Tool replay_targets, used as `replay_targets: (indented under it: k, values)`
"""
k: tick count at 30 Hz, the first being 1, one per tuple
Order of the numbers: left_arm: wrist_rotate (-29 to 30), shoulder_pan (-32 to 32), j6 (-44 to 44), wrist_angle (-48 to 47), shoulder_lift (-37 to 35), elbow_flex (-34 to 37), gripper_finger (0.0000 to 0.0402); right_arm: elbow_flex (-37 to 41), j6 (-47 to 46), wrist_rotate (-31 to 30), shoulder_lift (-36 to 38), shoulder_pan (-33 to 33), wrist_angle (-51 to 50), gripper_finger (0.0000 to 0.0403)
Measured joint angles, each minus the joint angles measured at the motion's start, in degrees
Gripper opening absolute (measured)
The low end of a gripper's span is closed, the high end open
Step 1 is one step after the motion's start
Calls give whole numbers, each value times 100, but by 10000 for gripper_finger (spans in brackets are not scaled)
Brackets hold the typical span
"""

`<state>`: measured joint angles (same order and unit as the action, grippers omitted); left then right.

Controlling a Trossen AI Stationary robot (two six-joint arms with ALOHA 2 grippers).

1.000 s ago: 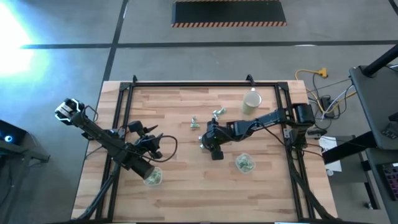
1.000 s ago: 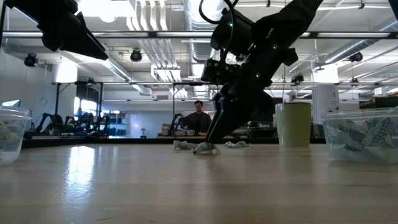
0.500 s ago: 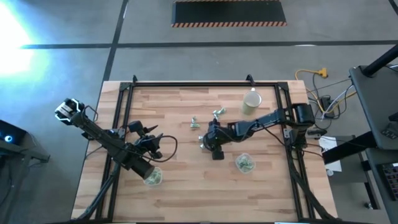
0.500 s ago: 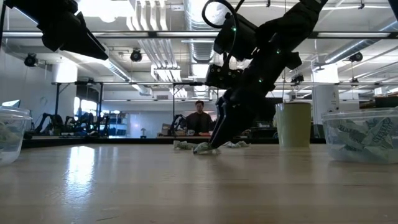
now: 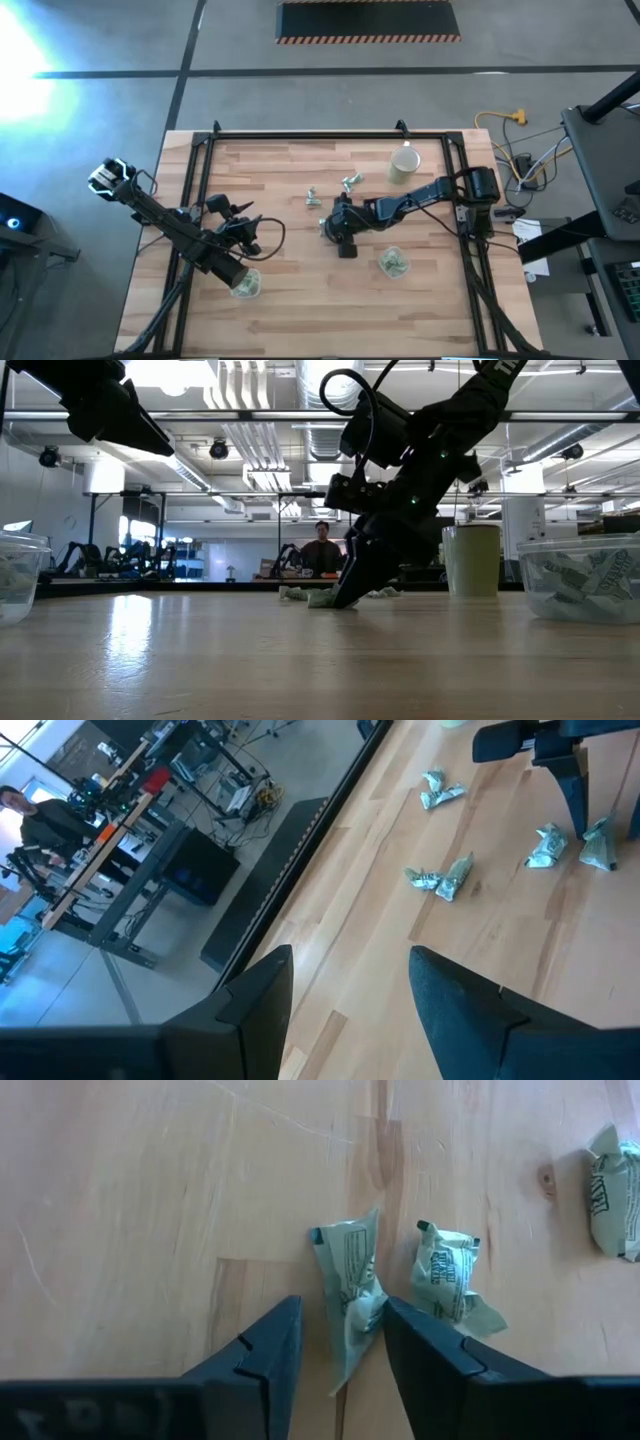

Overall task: Pick and place Stevia / Truvia into bins
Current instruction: Put the stevia packet into the right transparent container

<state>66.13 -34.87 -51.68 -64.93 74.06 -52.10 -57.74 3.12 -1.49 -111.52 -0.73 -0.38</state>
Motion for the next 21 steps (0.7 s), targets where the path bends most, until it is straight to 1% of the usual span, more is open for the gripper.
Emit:
replay_targets:
  k: [6,15,21]
  values:
    - [0,0,-4,0,0,0,184,22,27,-1,134,-2,-102,94]
    - [2,0,-5,2,0,0,184,24,142,-27,179,2,-116,17]
    - [4,-1,-7,0,0,0,184,26,157,-23,258,0,-125,10]
